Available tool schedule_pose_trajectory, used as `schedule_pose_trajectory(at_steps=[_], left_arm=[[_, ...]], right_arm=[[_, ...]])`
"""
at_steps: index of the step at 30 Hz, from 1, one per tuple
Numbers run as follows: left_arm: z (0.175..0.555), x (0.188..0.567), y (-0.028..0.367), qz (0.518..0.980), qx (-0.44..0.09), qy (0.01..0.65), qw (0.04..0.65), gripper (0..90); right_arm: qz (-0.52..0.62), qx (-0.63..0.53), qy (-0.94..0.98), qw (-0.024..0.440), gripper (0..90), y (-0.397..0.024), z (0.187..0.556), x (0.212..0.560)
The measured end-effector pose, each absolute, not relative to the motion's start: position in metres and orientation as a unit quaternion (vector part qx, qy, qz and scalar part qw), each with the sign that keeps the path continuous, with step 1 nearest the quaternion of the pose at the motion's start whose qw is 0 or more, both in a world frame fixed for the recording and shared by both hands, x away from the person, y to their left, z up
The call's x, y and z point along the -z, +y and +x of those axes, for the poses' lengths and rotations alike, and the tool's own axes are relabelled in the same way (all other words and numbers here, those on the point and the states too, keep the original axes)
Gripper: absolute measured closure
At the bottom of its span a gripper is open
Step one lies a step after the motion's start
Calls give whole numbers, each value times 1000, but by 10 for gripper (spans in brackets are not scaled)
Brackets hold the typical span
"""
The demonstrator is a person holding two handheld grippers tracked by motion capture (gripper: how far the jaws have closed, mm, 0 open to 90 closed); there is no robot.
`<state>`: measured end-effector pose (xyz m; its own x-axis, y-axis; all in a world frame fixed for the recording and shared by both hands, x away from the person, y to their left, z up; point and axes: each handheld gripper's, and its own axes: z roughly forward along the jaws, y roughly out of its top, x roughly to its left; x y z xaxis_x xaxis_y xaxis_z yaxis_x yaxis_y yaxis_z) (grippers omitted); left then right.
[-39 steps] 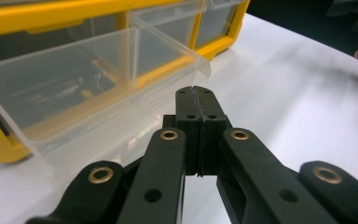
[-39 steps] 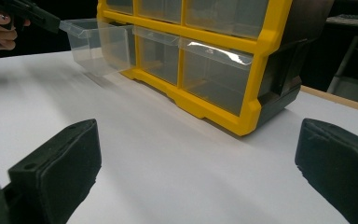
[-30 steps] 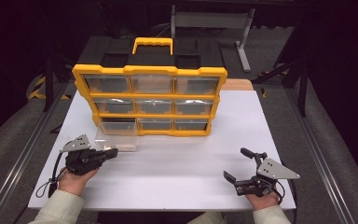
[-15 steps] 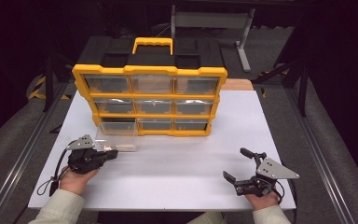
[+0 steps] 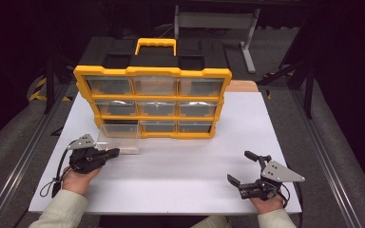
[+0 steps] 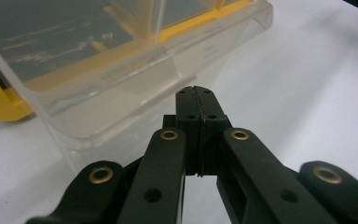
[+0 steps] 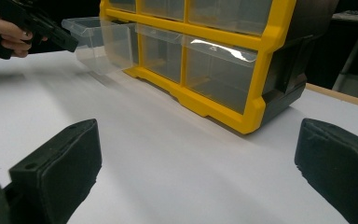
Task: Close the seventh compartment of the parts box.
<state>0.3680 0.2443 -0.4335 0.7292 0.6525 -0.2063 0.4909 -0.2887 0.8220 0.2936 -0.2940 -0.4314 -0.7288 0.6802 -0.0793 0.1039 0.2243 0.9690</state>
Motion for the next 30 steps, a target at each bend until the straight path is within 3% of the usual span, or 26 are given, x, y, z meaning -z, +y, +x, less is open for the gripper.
schedule_pose_trajectory(at_steps=[30], left_arm=[[398, 438, 234, 785, -107, 383, 474, 893]], right_arm=[[267, -565, 740, 248, 17, -295, 295, 433]])
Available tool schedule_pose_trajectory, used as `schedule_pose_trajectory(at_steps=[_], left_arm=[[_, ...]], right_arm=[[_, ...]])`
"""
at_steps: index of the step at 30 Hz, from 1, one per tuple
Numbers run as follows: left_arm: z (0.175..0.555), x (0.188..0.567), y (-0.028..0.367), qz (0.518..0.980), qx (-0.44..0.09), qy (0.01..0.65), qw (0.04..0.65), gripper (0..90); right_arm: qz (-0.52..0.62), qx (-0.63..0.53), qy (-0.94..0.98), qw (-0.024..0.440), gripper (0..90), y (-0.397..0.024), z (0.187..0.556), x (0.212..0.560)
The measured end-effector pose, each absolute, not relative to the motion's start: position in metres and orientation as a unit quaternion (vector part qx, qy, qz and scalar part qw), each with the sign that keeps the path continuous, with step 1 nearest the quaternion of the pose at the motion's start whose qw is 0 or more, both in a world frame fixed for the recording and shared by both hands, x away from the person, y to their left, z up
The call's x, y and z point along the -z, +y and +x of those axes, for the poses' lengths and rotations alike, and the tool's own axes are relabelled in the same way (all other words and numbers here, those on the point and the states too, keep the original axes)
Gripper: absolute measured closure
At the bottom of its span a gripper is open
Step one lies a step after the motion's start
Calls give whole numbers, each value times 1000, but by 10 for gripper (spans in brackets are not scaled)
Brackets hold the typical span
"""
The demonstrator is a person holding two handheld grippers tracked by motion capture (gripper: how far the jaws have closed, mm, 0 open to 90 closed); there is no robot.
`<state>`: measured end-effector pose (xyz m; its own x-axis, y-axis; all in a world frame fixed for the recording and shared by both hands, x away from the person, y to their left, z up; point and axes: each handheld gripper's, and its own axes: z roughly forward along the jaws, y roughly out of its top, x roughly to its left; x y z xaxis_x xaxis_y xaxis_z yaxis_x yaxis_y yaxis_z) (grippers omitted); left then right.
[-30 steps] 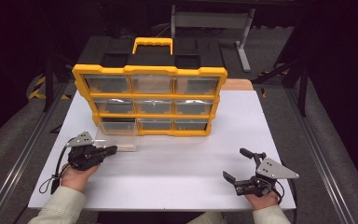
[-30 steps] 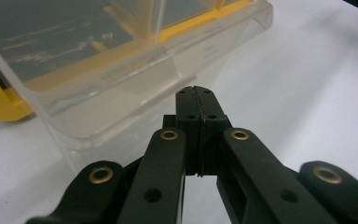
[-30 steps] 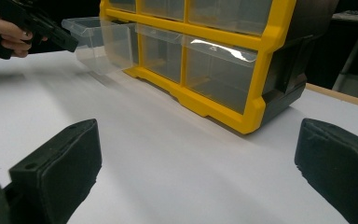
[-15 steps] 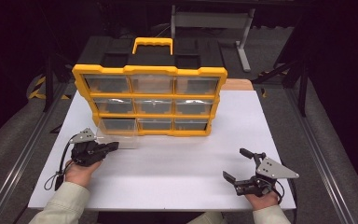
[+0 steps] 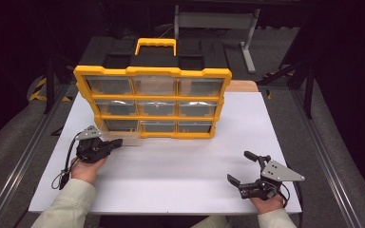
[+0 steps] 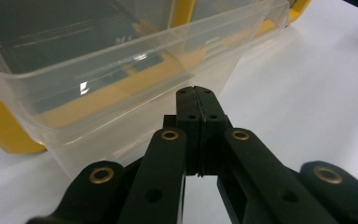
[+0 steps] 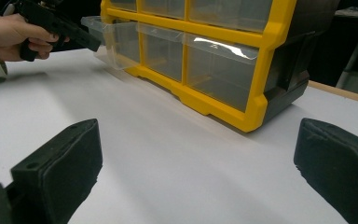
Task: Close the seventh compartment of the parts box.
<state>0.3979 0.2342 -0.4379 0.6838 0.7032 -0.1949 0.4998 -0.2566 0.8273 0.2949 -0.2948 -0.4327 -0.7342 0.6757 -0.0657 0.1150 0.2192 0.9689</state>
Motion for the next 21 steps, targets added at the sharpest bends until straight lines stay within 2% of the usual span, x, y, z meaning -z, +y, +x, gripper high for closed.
schedule_pose_trajectory(at_steps=[21], left_arm=[[416, 441, 232, 769, -126, 403, 479, 894]], right_arm=[[270, -567, 740, 241, 19, -295, 296, 434]])
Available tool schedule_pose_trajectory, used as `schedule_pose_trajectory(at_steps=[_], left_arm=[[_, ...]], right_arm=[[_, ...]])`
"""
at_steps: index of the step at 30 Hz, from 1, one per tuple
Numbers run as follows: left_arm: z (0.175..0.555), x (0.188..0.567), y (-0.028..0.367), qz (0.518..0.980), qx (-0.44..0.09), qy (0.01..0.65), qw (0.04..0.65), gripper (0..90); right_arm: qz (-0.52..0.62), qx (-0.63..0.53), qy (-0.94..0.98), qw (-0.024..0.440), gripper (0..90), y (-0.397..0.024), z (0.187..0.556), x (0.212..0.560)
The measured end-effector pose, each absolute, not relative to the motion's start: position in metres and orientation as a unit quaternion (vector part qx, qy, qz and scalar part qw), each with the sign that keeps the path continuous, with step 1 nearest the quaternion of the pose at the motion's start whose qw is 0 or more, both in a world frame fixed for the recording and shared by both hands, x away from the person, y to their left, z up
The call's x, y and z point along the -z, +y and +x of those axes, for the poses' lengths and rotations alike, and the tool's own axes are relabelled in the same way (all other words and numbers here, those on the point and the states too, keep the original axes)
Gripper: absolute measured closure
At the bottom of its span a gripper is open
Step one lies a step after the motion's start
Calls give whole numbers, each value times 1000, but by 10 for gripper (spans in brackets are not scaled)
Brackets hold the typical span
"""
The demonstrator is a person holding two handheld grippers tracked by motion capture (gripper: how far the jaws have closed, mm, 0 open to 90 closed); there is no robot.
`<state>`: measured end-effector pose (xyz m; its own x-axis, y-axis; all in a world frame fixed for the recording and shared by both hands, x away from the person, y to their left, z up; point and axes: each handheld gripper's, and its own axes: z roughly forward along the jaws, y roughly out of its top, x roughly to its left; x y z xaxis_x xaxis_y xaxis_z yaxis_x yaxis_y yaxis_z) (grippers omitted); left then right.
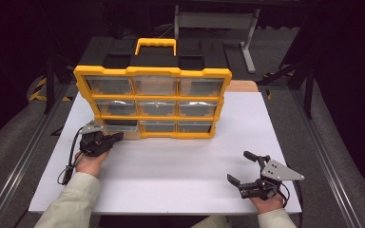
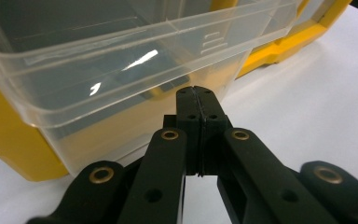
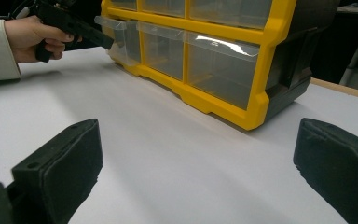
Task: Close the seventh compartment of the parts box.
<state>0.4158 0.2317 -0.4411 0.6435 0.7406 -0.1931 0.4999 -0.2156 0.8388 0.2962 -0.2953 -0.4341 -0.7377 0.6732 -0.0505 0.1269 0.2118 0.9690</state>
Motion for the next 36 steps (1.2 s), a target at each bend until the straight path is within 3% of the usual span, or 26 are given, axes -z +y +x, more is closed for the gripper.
schedule_pose_trajectory(at_steps=[36], left_arm=[[423, 445, 227, 708, -192, 451, 509, 890]], right_arm=[[268, -566, 742, 240, 25, -295, 296, 434]])
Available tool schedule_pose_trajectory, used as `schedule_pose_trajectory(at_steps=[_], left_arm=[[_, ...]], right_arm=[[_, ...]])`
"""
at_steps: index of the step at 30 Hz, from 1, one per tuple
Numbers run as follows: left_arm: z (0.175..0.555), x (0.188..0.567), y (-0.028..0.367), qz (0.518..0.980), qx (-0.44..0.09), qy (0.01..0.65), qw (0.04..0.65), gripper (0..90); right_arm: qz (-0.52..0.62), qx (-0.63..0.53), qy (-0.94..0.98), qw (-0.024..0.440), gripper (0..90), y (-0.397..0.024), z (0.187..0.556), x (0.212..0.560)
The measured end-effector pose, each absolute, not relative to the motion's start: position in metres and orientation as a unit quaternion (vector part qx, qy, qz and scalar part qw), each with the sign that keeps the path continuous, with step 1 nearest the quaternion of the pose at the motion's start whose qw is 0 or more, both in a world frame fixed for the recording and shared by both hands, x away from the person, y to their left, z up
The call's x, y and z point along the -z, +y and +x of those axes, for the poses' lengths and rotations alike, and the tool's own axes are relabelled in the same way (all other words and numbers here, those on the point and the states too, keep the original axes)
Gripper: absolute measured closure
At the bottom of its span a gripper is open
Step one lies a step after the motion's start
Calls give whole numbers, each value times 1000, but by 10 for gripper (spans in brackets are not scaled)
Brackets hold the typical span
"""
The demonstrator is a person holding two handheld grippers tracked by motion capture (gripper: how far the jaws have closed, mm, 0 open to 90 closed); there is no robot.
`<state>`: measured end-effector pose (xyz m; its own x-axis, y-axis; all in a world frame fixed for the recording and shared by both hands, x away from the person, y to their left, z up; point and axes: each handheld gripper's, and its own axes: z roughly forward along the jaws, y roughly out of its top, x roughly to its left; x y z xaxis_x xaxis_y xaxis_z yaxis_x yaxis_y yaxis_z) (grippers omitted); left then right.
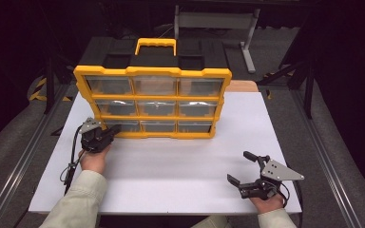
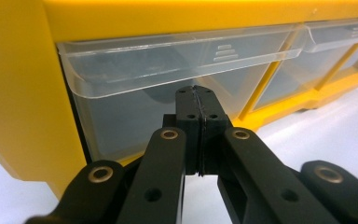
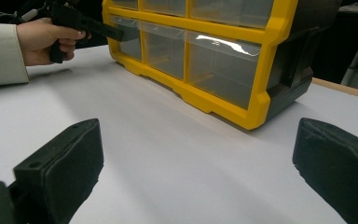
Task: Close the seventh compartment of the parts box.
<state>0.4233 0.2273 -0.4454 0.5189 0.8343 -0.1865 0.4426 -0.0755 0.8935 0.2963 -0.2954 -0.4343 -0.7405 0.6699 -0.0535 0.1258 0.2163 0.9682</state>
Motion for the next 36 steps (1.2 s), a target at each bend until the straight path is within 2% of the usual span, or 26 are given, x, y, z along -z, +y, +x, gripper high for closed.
schedule_pose_trajectory(at_steps=[13, 22, 29, 32, 36], left_arm=[[423, 445, 227, 711, -189, 452, 505, 890], [407, 429, 230, 734, -173, 412, 511, 873], [387, 415, 234, 741, -166, 376, 532, 755], [375, 408, 234, 747, -162, 356, 538, 651], [366, 402, 236, 748, -155, 348, 544, 442]], right_arm=[[268, -566, 742, 240, 25, -295, 297, 435], [270, -566, 741, 241, 25, -295, 297, 434], [272, -566, 740, 241, 25, -295, 298, 435], [273, -564, 741, 242, 25, -295, 298, 435], [274, -564, 741, 242, 25, -296, 298, 435]])
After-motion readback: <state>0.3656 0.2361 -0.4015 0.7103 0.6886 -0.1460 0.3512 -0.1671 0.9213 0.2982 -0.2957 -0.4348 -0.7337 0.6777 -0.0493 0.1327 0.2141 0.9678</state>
